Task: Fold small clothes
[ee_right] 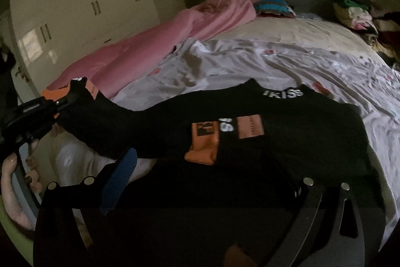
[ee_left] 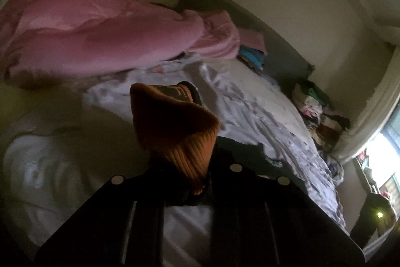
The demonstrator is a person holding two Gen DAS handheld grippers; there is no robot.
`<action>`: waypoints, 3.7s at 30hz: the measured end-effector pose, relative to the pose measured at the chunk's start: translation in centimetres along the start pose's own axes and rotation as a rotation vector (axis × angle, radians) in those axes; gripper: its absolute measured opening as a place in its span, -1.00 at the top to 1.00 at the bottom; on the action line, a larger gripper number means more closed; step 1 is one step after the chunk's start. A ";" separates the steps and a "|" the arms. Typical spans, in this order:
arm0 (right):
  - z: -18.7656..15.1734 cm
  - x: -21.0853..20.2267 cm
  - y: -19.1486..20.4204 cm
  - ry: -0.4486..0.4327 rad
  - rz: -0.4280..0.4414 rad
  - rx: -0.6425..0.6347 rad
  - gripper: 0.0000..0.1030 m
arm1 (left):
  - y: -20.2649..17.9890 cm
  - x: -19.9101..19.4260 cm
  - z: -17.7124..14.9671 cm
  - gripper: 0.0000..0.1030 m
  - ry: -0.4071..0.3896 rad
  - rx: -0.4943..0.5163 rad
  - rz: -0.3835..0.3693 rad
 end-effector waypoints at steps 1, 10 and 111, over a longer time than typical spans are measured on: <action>0.0 -0.3 -0.4 -0.004 -0.006 0.007 -0.91 | -0.5 0.2 -0.1 0.88 0.005 0.007 -0.007; 0.0 -2.9 -4.1 -0.038 -0.040 0.081 -0.91 | -6.0 2.0 -0.9 0.89 0.069 0.067 -0.092; -1.5 -0.4 -11.5 0.002 -0.141 0.142 0.84 | -11.5 13.7 -7.0 -0.81 0.178 0.333 -0.003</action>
Point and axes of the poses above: each gripper's, at about its wrist camera, not at the fingertips, and x roughly the way its jaws point, y to its left, z to its top, the point moved 3 cm from there along x, roughly the way its jaws point, and after that the axes turned 4 degrees about -y, right-handed, at the moved point
